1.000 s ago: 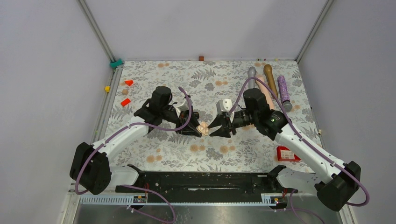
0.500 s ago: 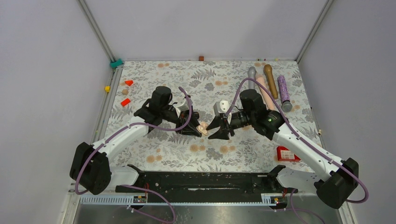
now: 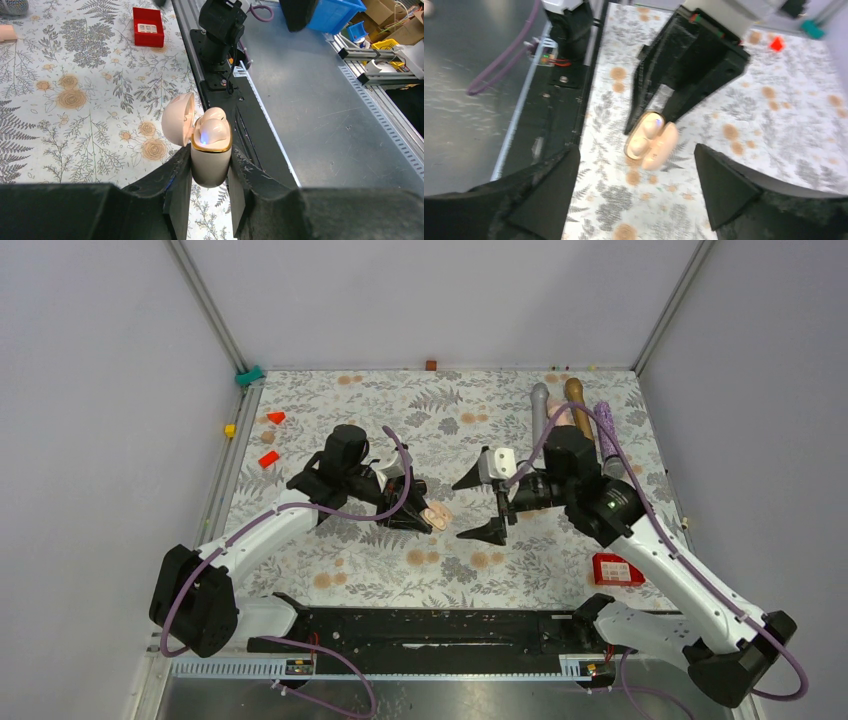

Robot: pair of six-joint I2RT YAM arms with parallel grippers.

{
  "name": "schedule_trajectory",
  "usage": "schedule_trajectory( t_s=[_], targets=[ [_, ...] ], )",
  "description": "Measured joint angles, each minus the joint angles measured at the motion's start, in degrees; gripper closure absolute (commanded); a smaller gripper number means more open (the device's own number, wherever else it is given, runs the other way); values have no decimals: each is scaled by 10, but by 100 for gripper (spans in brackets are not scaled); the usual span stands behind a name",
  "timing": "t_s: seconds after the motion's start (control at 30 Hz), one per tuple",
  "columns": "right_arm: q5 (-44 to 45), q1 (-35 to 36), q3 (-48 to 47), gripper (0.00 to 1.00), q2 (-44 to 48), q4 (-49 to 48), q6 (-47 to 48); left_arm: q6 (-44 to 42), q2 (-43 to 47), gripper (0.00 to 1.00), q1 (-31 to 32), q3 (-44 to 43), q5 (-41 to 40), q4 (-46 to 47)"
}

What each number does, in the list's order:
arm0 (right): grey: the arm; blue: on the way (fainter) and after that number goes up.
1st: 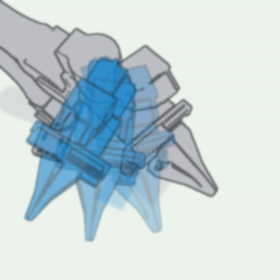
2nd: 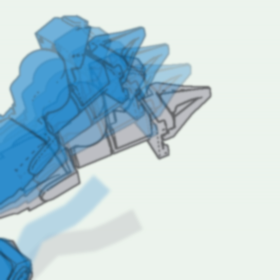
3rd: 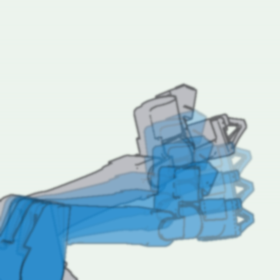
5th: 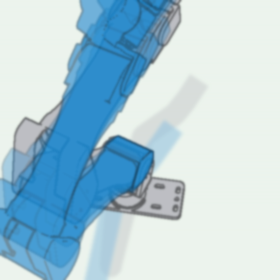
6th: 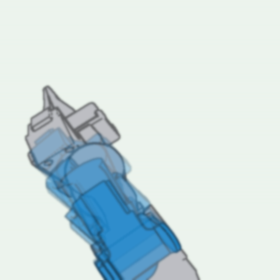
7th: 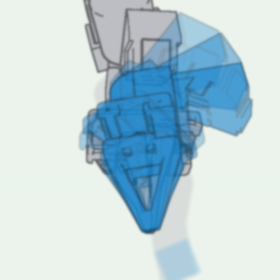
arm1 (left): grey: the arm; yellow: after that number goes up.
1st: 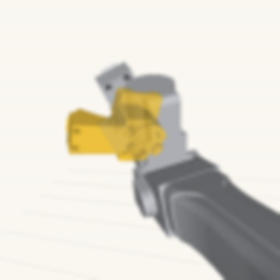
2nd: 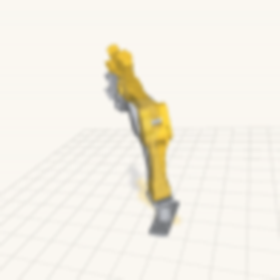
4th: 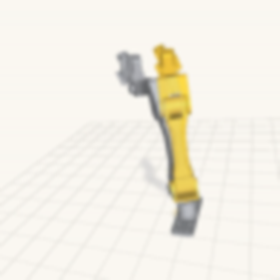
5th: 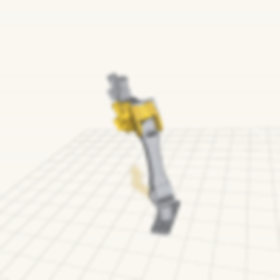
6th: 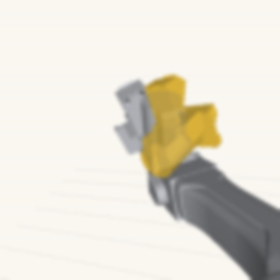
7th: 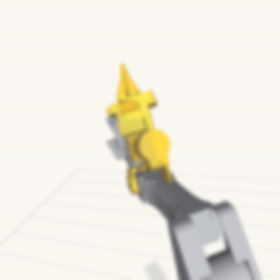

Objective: Insert the wireless bluetooth earbuds into the charging case
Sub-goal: Place the earbud in the charging case, then close the charging case.

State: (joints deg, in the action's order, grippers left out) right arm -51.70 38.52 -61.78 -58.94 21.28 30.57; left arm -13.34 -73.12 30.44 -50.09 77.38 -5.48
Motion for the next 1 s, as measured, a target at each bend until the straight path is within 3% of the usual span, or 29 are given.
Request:
schedule_trajectory(
  t_s=[0.2,0.47,1.0],
  targets=[
    [75,-27,33,1,25,-68,-39,0,0,100,0,0,0,0],
    [238,-38,89,1,-17,-179,-127,-4,5,100,0,0,0,0],
    [213,-38,114,0,-57,-261,-216,-5,8,100,0,0,0,0]
  ],
)
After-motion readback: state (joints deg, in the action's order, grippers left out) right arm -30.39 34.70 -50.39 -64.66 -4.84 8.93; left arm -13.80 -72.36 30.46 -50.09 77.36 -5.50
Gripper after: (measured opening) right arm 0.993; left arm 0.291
